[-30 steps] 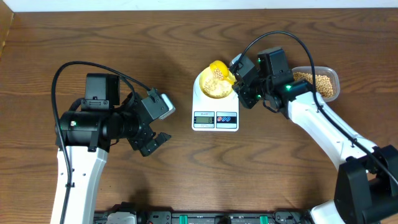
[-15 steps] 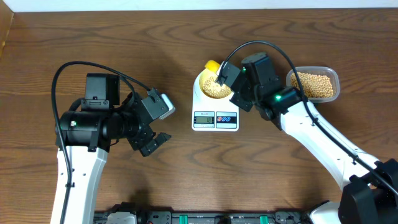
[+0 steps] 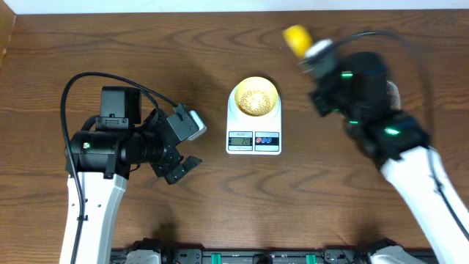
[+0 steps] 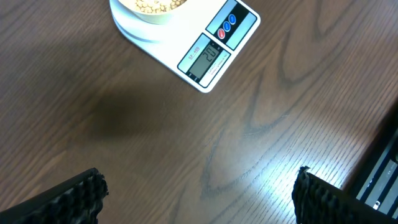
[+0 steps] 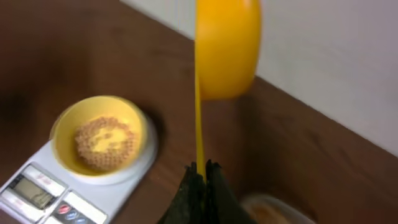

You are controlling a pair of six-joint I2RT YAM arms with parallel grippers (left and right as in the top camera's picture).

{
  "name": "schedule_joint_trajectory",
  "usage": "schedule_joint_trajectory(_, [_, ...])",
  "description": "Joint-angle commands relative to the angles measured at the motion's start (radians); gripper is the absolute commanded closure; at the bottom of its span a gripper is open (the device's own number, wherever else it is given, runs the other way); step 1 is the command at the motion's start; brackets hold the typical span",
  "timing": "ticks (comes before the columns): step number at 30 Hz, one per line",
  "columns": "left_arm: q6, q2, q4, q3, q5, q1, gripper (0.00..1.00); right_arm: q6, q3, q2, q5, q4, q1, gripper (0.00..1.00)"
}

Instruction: Scoop item into bowl and weigh 50g on scale

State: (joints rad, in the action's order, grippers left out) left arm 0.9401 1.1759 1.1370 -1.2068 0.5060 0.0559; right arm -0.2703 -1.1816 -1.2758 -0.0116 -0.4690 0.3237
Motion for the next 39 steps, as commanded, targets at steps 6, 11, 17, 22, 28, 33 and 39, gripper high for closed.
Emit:
schedule_joint_trajectory(6, [0.009,-0.007,0.003,-0.011,-0.002,-0.003,0.02,0.168,-0.008,0.092,-0.047,-0.318,-0.347,0.99])
schedule_joint_trajectory(11, [0.009,-0.007,0.003,-0.011,-0.002,-0.003,0.02,0.082,0.03,0.034,-0.048,-0.405,-0.479,0.99])
schedule_joint_trajectory(17, [0.009,-0.007,0.003,-0.011,-0.002,-0.003,0.02,0.002,0.045,-0.095,-0.104,-0.413,-0.529,0.99])
schedule_joint_trajectory(22, [0.009,-0.007,0.003,-0.011,-0.002,-0.003,0.02,0.0,0.045,-0.213,-0.108,-0.411,-0.527,0.99])
schedule_joint_trajectory(28, [0.009,-0.007,0.003,-0.011,-0.002,-0.003,0.02,0.0,0.045,-0.312,-0.132,-0.359,-0.517,0.99])
schedule_joint_trajectory(33, [0.009,-0.007,0.003,-0.011,-0.002,-0.003,0.02,0.0,0.045,-0.314,-0.137,-0.297,-0.517,0.99])
schedule_joint_trajectory(39, [0.009,-0.007,0.003,-0.011,-0.002,-0.003,0.02,0.105,0.045,-0.314,-0.175,-0.305,-0.518,0.99])
